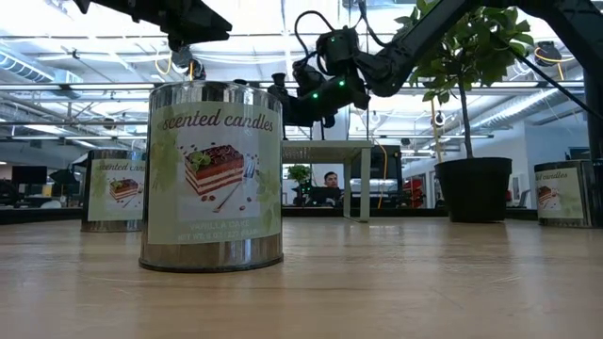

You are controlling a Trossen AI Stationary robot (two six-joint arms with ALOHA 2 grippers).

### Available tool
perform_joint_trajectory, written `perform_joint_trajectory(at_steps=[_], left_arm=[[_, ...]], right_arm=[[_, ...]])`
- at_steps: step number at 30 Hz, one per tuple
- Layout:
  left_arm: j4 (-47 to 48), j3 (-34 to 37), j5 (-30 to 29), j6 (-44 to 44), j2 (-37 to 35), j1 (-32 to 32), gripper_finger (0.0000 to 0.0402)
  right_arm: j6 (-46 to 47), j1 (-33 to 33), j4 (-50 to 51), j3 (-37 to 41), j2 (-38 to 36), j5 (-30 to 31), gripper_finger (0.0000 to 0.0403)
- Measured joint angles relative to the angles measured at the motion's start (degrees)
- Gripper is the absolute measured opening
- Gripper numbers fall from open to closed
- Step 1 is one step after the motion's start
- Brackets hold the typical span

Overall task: Pick & Place candle stick holders
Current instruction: Put the candle holder on the shelf

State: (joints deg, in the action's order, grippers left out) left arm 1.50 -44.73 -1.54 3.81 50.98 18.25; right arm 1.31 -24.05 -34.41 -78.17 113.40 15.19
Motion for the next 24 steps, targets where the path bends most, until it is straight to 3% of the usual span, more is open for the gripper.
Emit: perform_joint_trajectory(at_steps=[19,24], left_arm=[[3.07,0.00,0.02,-1.33,0.00,0.03,0.0152],[3.52,0.00,0.02,-1.90,0.02,0.03,0.0152]], right_arm=[[-0.38,0.66,0.80,0.00,0.00,1.64,0.0148],[-1.39,1.60,0.46,0.00,-0.02,8.40,0.0159]])
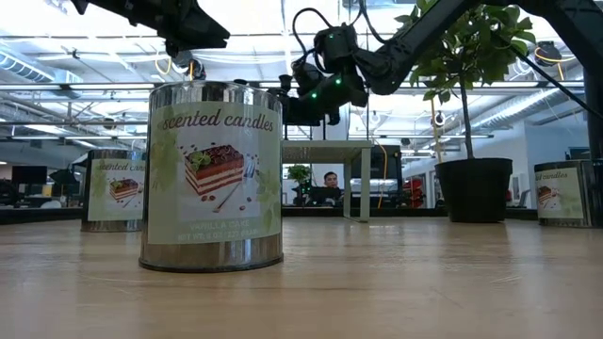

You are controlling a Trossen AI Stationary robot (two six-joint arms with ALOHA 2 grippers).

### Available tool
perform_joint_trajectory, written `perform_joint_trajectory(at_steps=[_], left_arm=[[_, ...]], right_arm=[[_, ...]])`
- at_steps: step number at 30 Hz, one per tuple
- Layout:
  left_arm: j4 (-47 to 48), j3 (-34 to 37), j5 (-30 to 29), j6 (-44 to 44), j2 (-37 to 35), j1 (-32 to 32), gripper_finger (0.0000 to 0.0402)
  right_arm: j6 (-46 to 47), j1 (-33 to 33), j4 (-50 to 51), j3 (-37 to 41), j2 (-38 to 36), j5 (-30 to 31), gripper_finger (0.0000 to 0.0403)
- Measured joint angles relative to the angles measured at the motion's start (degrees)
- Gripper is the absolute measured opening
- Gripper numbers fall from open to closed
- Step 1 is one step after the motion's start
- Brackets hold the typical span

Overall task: Pick & Place candle stick holders
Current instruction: Put the candle holder on the shelf, then put the left scented candle on the shelf

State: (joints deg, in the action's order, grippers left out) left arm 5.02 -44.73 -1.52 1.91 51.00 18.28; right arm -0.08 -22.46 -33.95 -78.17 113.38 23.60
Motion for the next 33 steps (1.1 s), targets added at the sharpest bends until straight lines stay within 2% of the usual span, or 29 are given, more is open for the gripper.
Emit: perform_joint_trajectory(at_steps=[7,14,24,29,33], left_arm=[[0.00,0.00,0.00,-0.72,0.00,0.00,0.0152],[-0.07,0.00,0.00,-0.72,0.00,0.00,0.0152],[-0.07,0.00,0.00,-0.94,0.00,0.00,0.0152],[0.01,0.00,0.04,-0.94,0.00,-0.04,0.0152],[1.61,0.00,0.02,-0.97,0.00,-0.79,0.0152]], right_arm=[[-2.54,2.62,-0.04,0.00,0.00,3.46,0.0154],[-3.97,4.62,-0.04,0.00,0.00,14.07,0.0144],[-4.06,6.25,3.65,0.00,-0.02,14.53,0.0142],[-4.09,8.38,9.05,0.00,-0.54,21.12,0.0144],[-4.08,10.20,11.20,0.00,-0.87,21.63,0.0145]])
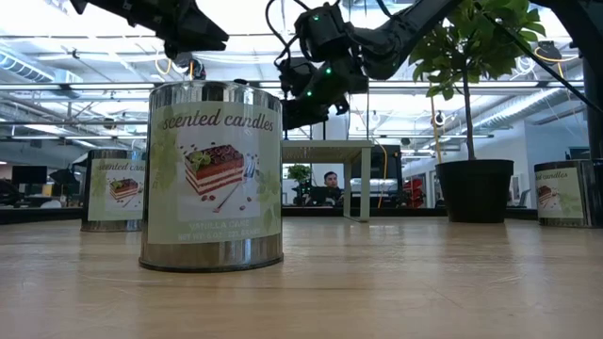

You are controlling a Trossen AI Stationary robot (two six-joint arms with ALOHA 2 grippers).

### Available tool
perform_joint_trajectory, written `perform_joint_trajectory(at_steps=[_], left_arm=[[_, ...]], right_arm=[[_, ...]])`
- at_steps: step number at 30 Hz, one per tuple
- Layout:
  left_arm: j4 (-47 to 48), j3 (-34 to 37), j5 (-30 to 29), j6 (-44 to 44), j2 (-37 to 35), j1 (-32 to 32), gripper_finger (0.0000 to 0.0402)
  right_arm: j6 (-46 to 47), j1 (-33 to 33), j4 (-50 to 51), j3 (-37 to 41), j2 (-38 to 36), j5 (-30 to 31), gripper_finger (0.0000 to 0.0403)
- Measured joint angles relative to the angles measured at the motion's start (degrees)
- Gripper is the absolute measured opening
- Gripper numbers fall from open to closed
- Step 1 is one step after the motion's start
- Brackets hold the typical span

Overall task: Pick & Place candle stick holders
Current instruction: Put the left scented candle on the shelf

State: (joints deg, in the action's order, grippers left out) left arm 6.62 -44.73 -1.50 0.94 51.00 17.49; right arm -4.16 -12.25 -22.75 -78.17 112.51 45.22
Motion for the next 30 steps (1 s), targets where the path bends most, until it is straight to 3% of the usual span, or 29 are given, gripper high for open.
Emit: perform_joint_trajectory(at_steps=[15,21,24,27,30], left_arm=[[15.40,0.00,-0.02,-5.96,0.00,-13.55,0.0152],[23.70,-0.02,-2.12,-14.60,0.80,-21.91,0.0152],[26.14,-0.02,-5.91,-17.95,2.81,-26.43,0.0152],[28.17,-0.07,-11.43,-19.71,6.02,-29.99,0.0152],[31.29,-0.07,-13.14,-21.06,9.64,-32.41,0.0152]], right_arm=[[0.48,7.68,8.69,4.29,-7.67,-0.13,0.0144],[2.26,11.70,9.70,12.71,-15.19,-0.42,0.0144],[5.11,13.79,9.38,18.02,-19.42,-1.27,0.0144],[6.41,15.44,8.75,23.62,-24.29,-4.53,0.0144],[8.00,16.76,4.40,30.09,-27.63,-10.30,0.0144]])
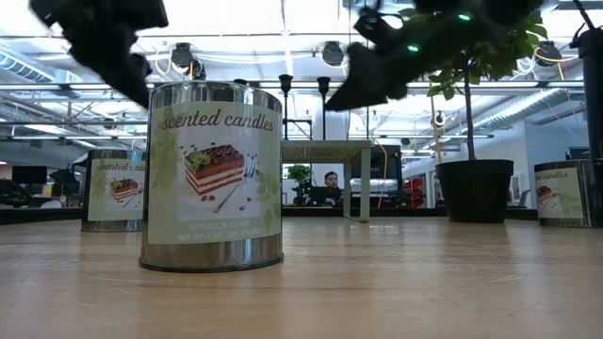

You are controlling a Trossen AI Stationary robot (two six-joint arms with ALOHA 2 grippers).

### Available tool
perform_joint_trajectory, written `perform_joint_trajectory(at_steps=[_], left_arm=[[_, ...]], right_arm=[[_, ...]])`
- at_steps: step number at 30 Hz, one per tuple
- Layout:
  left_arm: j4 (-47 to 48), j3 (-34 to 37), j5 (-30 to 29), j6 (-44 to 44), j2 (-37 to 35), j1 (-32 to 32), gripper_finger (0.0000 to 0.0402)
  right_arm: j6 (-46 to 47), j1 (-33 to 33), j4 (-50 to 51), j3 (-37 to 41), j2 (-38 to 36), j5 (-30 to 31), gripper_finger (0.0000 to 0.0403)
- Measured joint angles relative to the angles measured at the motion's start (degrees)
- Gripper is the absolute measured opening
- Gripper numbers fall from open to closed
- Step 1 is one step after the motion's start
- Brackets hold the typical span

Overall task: Pick & Place candle stick holders
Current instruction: Put the left scented candle on the shelf

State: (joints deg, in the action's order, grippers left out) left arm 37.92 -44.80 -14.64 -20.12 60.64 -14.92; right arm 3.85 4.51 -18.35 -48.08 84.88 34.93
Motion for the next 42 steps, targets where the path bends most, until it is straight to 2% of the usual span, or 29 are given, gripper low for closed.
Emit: perform_joint_trajectory(at_steps=[4,8,14,21,26,29,36,42], left_arm=[[4.41,0.00,-0.21,-0.12,4.46,-2.63,0.0152],[6.09,0.02,-0.74,-2.39,7.05,-3.65,0.0152],[5.32,0.02,-0.47,-5.43,8.76,-4.19,0.0152],[5.47,1.46,2.17,-4.07,10.66,-4.17,0.0152],[5.04,3.82,1.02,-4.46,10.51,-4.20,0.0149],[4.69,3.87,0.85,-3.31,10.51,-4.17,0.0124],[3.86,3.89,0.31,-0.61,10.50,-4.01,0.0017],[1.36,3.90,-1.68,2.73,9.36,-3.84,0.0007]], right_arm=[[0.12,1.14,-12.41,8.12,-2.41,-9.75,0.0144],[0.07,1.88,-23.60,14.43,-2.40,-15.32,0.0144],[0.06,1.87,-30.24,17.77,-2.40,-15.56,0.0144],[0.03,1.86,-30.71,17.76,-2.42,-15.60,0.0144],[0.03,1.86,-30.70,17.76,-2.42,-15.57,0.0144],[0.03,1.86,-30.73,17.76,-2.42,-15.60,0.0144],[0.03,1.86,-30.73,17.76,-2.42,-15.59,0.0144],[0.01,1.85,-31.00,17.73,-2.40,-15.57,0.0144]])
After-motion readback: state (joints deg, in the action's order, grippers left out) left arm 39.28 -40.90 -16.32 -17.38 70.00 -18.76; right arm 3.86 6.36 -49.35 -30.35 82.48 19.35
